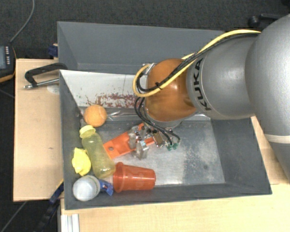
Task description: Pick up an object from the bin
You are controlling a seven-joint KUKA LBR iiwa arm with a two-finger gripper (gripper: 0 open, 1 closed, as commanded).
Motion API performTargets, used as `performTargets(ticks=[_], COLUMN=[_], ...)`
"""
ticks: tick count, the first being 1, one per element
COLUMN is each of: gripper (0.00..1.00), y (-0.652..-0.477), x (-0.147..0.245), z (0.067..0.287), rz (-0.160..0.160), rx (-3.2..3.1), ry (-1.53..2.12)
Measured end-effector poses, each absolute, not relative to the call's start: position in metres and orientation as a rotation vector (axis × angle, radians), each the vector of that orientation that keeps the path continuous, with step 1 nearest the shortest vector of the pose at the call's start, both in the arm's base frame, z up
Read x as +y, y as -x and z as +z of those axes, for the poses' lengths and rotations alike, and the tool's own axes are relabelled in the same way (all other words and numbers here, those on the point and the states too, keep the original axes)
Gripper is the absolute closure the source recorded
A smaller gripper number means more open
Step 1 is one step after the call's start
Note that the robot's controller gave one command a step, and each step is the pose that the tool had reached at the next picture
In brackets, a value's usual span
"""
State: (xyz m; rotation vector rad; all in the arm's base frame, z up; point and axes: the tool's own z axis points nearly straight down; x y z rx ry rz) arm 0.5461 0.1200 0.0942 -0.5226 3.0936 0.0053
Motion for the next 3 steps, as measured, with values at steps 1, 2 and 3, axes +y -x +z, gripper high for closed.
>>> performTargets(ticks=[1,2,3], gripper=[1.0,1.0,1.0], y=[-0.552,-0.547,-0.548], x=[0.129,0.126,0.124], z=[0.104,0.108,0.121], rz=[0.005,0.006,0.006], rx=[3.087,3.084,3.072], ry=[0.536,0.565,0.599])
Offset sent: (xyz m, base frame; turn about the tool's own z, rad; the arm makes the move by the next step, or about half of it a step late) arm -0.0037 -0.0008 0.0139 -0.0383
